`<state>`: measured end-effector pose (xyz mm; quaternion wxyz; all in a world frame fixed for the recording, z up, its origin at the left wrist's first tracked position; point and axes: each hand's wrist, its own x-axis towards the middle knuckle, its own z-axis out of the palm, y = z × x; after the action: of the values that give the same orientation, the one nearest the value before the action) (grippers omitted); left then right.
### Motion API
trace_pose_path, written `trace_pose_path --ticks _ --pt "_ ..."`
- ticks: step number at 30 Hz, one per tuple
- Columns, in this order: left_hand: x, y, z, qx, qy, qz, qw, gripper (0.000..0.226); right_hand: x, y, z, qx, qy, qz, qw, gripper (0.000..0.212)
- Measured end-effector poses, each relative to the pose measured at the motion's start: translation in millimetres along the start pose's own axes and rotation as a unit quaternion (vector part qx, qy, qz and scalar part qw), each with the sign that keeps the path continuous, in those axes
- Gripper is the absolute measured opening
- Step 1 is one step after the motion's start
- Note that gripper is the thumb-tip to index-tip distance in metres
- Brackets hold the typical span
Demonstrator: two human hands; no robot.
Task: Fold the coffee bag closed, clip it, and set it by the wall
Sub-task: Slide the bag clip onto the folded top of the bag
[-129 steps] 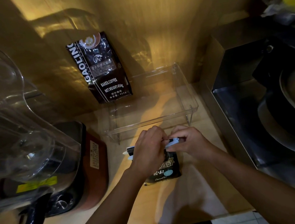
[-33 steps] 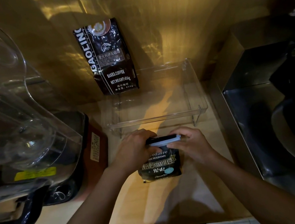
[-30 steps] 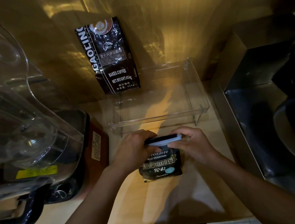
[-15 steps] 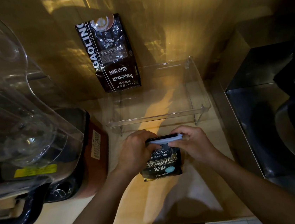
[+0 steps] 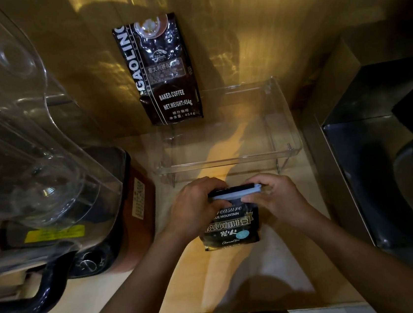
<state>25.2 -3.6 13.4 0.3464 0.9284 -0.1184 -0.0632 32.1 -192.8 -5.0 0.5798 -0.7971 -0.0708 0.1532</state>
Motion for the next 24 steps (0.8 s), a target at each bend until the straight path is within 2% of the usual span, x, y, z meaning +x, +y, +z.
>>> trace_pose_path --ticks 3,6,10,13,16,20,24 --pt "-0.8 1.0 -1.1 -0.019 -0.009 0.031 0.999 0.024 0.5 -2.5 -2.9 -0.007 -0.01 0.01 1.0 0.028" --pt "-2.1 5.0 1.5 -0.014 0.042 0.011 0.999 0.015 2.3 -6.1 -4.3 0.003 -0.015 0.021 1.0 0.028" --pt "-6.8 8.7 6.4 0.011 0.099 0.003 0.995 0.015 2.5 -8.2 -4.0 -0.002 -0.012 0.027 1.0 0.029" --pt "-4.8 8.8 3.9 0.031 0.074 0.004 0.997 0.012 1.8 -7.1 -3.0 0.002 -0.01 0.033 0.999 0.023" --pt "-2.7 4.5 -3.2 0.024 0.025 0.02 0.999 0.023 3.6 -6.3 -1.4 -0.023 -0.001 0.034 0.999 0.02" --pt "-6.7 -4.9 -12.3 0.023 0.039 -0.007 0.999 0.025 7.0 -3.8 -1.5 -0.026 0.017 0.027 0.999 0.021" --pt "-4.4 -5.5 -7.6 0.05 0.042 0.008 0.998 0.017 10.4 -1.0 -0.5 -0.036 0.02 0.014 0.999 0.021"
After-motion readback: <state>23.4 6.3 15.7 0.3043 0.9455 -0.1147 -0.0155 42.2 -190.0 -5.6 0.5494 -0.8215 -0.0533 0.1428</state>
